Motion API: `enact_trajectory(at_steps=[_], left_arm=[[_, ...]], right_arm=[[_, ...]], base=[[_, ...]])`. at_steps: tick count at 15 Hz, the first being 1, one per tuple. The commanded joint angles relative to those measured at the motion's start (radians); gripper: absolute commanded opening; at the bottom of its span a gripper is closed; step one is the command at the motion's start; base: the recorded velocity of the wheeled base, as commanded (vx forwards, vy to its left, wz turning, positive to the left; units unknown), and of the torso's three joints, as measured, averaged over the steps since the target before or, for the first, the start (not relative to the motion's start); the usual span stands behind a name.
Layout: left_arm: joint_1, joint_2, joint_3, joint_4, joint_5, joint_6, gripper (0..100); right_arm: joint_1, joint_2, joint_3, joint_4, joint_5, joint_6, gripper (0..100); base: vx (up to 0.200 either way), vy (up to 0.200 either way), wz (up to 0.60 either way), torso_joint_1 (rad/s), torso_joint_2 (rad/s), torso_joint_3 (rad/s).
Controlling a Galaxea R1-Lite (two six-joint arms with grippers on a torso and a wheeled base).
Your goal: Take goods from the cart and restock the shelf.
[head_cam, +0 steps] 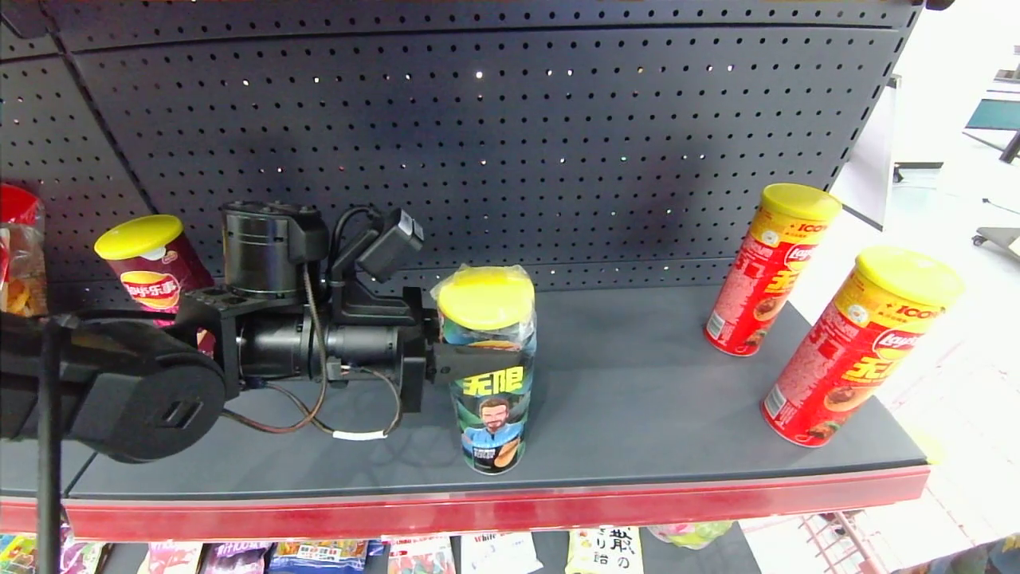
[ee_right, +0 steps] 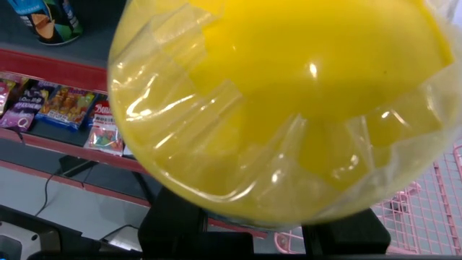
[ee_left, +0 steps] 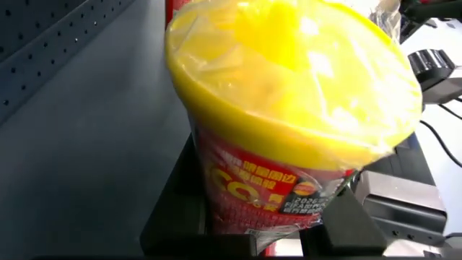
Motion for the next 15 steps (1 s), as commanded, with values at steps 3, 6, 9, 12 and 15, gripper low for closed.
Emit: enact_trajectory(at_steps=[3, 6, 9, 12, 15], left_arm=[[-0.002, -0.039, 0.033, 0.001, 0.0, -0.008, 0], [-0.002, -0.042, 0.038, -0.001, -0.002, -0.009, 0], [-0.003, -0.046, 0.041, -0.001, -0.002, -0.011, 0], [-0.003, -0.045, 0.069, -0.001, -0.002, -0.012, 0], [-0.003, -0.045, 0.078, -0.001, 0.0, -0.011, 0]], right_arm=[[0.001, 0.005, -0.002, 0.0, 0.001, -0.001, 0], [0.001, 0.005, -0.003, 0.0, 0.001, -0.001, 0], [0.001, 0.005, -0.005, 0.0, 0.001, -0.001, 0], [0.001, 0.007, -0.006, 0.0, 0.001, -0.001, 0], [0.001, 0.007, -0.008, 0.0, 0.001, -0.001, 0]], base=[[0.0, 0.0, 0.0, 0.0, 0.0, 0.0], [0.0, 0.0, 0.0, 0.0, 0.0, 0.0], [0.0, 0.0, 0.0, 0.0, 0.0, 0.0], [0.0, 0.0, 0.0, 0.0, 0.0, 0.0], [0.0, 0.0, 0.0, 0.0, 0.0, 0.0]])
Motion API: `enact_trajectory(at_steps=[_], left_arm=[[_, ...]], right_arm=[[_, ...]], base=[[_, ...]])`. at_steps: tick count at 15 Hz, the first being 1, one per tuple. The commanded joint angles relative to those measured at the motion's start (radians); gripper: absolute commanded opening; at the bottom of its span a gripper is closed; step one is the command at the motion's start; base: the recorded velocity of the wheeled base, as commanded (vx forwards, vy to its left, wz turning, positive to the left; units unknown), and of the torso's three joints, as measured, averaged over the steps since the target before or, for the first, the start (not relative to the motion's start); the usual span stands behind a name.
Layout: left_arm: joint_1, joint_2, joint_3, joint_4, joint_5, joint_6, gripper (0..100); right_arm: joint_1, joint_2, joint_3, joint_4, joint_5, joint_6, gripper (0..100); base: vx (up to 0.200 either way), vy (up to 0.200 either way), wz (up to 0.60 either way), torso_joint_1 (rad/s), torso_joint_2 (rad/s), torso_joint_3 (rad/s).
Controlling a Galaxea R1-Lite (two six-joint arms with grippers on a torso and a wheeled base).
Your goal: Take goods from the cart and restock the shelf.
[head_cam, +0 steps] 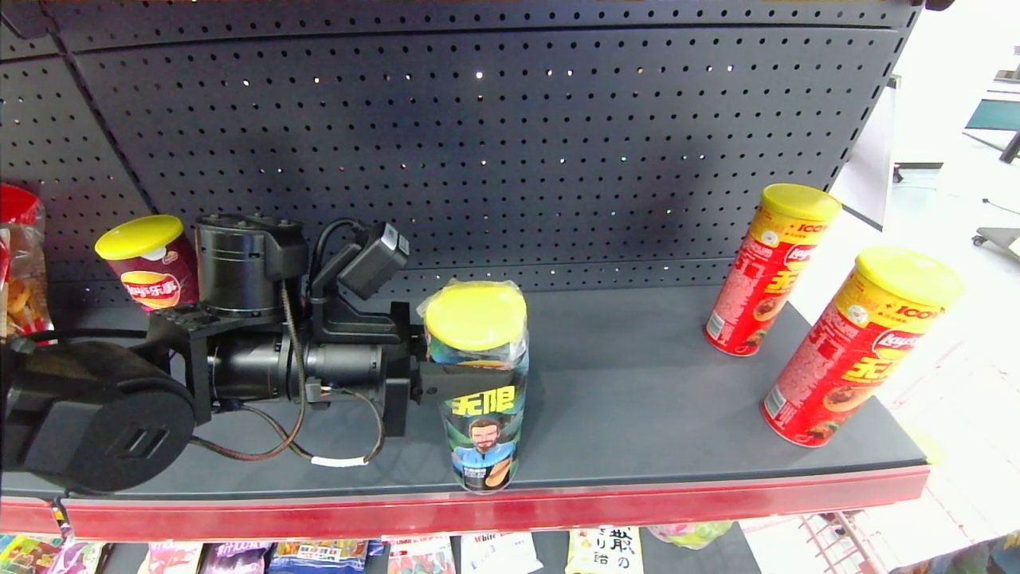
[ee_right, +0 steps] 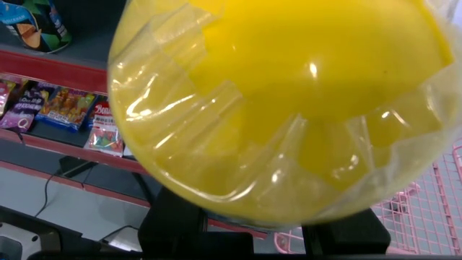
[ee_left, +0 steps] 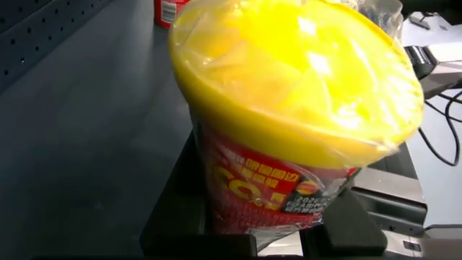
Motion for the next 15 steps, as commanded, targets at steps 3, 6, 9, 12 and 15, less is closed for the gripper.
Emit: enact_trajectory(at_steps=[3, 6, 9, 12, 15], left_arm=[[0.002, 0.003, 0.015, -0.013, 0.003, -0.005, 100], [0.006, -0.024, 0.046, -0.015, 0.002, -0.005, 100], [0.046, -0.092, 0.101, -0.013, 0.005, -0.003, 100], [0.105, -0.17, 0.158, -0.013, 0.013, -0.002, 100], [0.206, -0.302, 0.287, -0.01, 0.013, -0.002, 100]], right_arm=[[0.0, 0.001, 0.002, 0.0, 0.001, 0.0, 0], [0.002, 0.006, 0.001, 0.0, 0.002, 0.0, 0], [0.005, 0.038, -0.024, 0.0, 0.011, 0.0, 0], [0.018, 0.119, -0.076, 0.0, 0.059, -0.002, 0], [0.161, 0.27, -0.191, 0.0, 0.073, -0.002, 0]], base=[[0.0, 0.0, 0.0, 0.0, 0.0, 0.0], [0.0, 0.0, 0.0, 0.0, 0.0, 0.0], [0.0, 0.0, 0.0, 0.0, 0.0, 0.0], [0.0, 0.0, 0.0, 0.0, 0.0, 0.0], [0.0, 0.0, 0.0, 0.0, 0.0, 0.0]])
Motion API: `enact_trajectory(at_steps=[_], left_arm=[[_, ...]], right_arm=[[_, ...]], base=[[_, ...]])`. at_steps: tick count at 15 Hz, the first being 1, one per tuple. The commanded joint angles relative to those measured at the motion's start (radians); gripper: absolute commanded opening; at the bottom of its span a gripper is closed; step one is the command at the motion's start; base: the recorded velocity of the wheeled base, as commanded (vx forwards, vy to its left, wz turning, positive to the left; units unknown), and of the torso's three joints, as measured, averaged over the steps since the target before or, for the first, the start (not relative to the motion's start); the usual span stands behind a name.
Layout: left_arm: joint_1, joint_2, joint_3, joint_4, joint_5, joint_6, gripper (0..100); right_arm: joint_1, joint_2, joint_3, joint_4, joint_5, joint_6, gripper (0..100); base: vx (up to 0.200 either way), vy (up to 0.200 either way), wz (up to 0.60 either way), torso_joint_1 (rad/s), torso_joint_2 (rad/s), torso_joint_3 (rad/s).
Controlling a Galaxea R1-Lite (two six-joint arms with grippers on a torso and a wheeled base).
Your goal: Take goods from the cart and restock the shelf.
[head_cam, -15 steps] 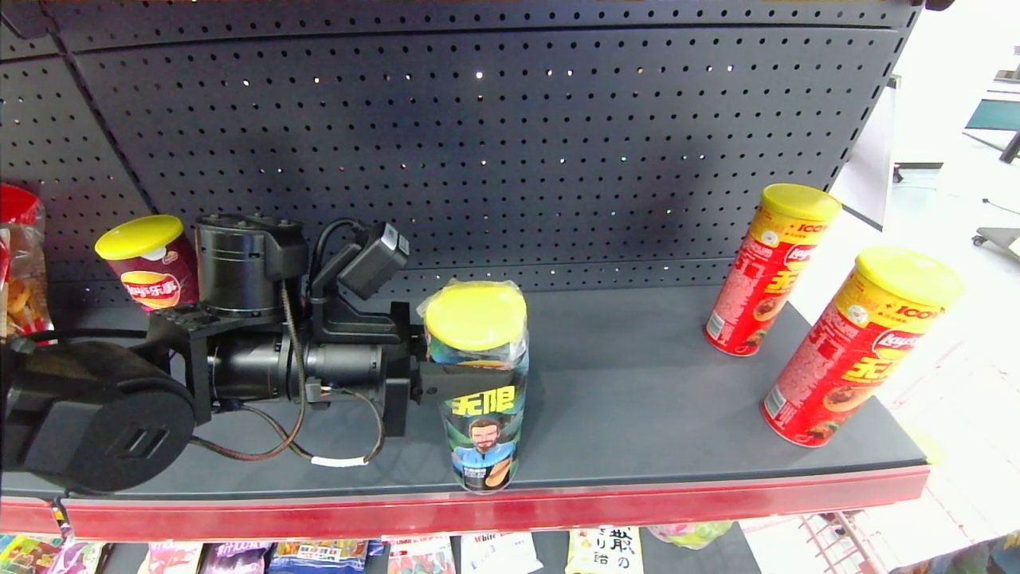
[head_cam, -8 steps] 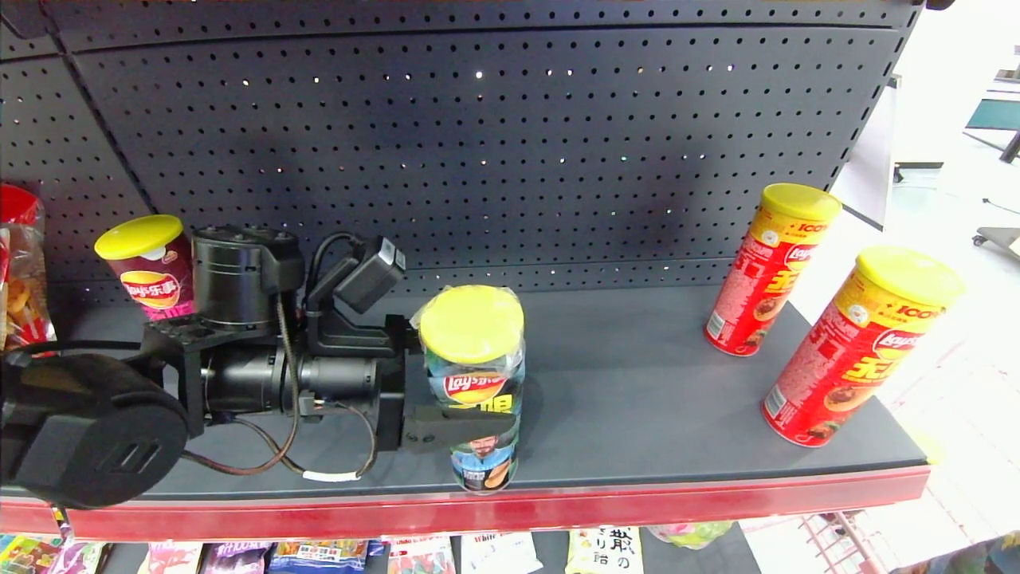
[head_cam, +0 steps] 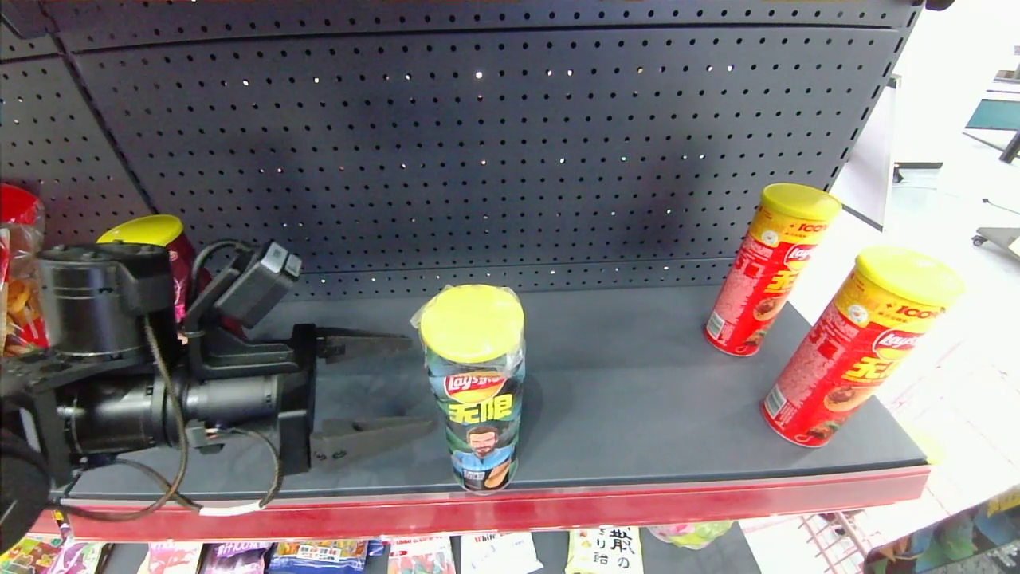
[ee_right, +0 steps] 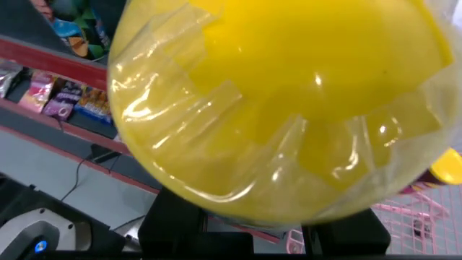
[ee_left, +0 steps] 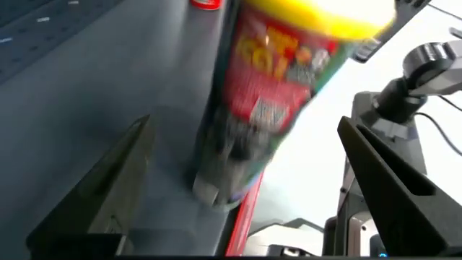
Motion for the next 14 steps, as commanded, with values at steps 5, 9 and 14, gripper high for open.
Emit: enact_trajectory(at_steps=[5, 9, 14], left_arm=[[0.075, -0.26, 0.226, 0.004, 0.063, -0.004, 100], [0.075, -0.334, 0.256, 0.014, 0.105, -0.057, 100], [0.075, -0.338, 0.252, 0.014, 0.114, -0.059, 100]], right_arm=[[0.301, 0.367, -0.263, -0.011, -0.004, 0.002, 0], [0.395, 0.479, -0.349, -0.014, -0.004, 0.004, 0], [0.445, 0.623, -0.465, -0.019, -0.006, 0.002, 0]], base=[[0.0, 0.0, 0.0, 0.0, 0.0, 0.0], [0.0, 0.0, 0.0, 0.0, 0.0, 0.0], [0.0, 0.0, 0.0, 0.0, 0.0, 0.0]])
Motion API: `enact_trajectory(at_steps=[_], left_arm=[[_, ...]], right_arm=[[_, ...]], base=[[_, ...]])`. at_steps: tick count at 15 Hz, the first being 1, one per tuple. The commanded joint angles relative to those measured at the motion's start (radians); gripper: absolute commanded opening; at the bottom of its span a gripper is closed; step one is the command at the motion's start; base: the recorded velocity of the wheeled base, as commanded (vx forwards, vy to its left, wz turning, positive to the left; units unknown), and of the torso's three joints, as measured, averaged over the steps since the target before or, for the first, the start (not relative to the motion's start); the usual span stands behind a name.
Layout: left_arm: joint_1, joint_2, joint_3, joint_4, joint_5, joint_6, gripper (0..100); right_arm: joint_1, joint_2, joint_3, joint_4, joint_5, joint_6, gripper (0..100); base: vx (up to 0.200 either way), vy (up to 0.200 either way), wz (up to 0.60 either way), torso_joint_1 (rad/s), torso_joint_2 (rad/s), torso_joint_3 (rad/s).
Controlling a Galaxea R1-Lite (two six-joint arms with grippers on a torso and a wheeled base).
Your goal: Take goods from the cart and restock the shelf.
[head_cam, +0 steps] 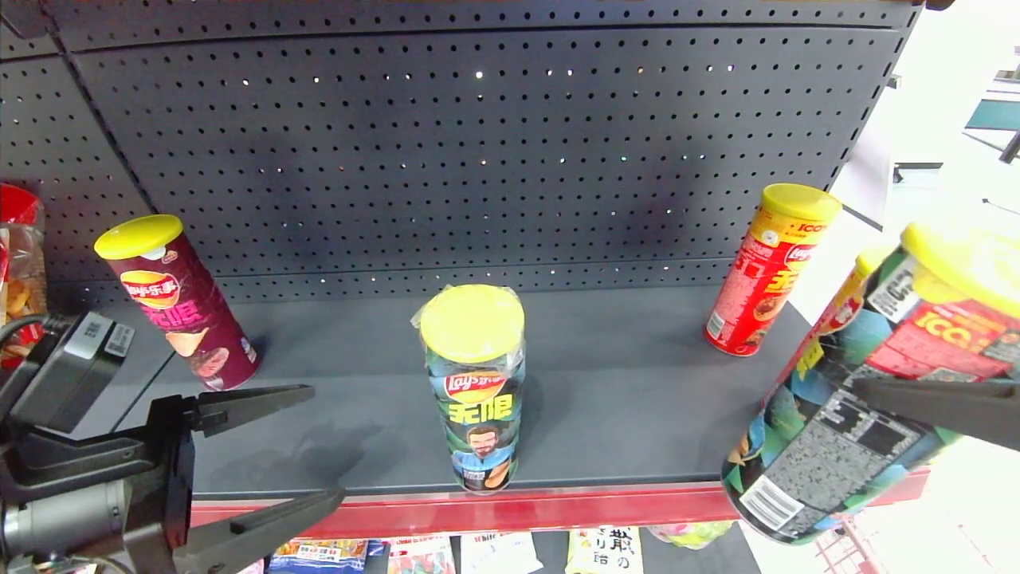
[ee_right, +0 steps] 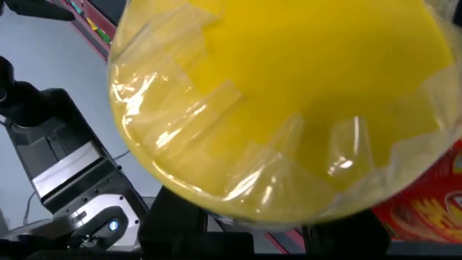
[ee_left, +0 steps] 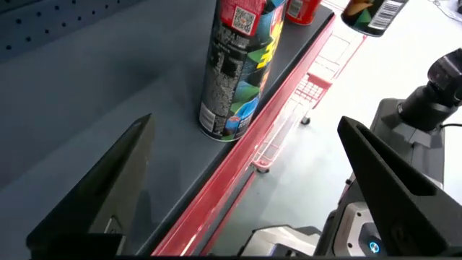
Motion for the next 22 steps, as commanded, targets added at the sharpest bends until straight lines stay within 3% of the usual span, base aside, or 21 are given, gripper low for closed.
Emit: enact_trajectory(at_steps=[1, 5, 9, 15, 18, 20, 22], left_arm=[[0.0, -0.004, -0.001, 0.0, 0.0, 0.0, 100], [0.0, -0.007, -0.013, 0.0, -0.003, -0.001, 100], [0.0, -0.042, -0.013, 0.015, -0.003, -0.004, 100], [0.044, -0.193, -0.009, 0.218, 0.003, -0.015, 100], [0.075, -0.266, 0.002, 0.281, 0.003, -0.017, 100], [0.084, -0.347, 0.002, 0.353, 0.005, -0.046, 100], [0.084, -0.406, -0.001, 0.425, 0.017, -0.052, 100]], right_arm=[[0.024, 0.107, -0.06, -0.012, -0.001, -0.002, 0], [0.063, 0.249, -0.078, -0.182, -0.039, -0.005, 0], [0.084, 0.395, -0.181, -0.196, -0.056, -0.008, 0], [0.092, 0.588, -0.22, -0.411, -0.064, -0.02, 0], [0.107, 0.657, -0.253, -0.417, -0.065, -0.038, 0], [0.107, 0.716, -0.304, -0.417, -0.065, -0.048, 0], [0.107, 0.751, -0.327, -0.417, -0.07, -0.049, 0]], base=[[0.0, 0.0, 0.0, 0.0, 0.0, 0.0], [0.0, 0.0, 0.0, 0.0, 0.0, 0.0], [0.0, 0.0, 0.0, 0.0, 0.0, 0.0], [0.0, 0.0, 0.0, 0.0, 0.0, 0.0], [0.0, 0.0, 0.0, 0.0, 0.0, 0.0], [0.0, 0.0, 0.0, 0.0, 0.0, 0.0], [0.0, 0.0, 0.0, 0.0, 0.0, 0.0]])
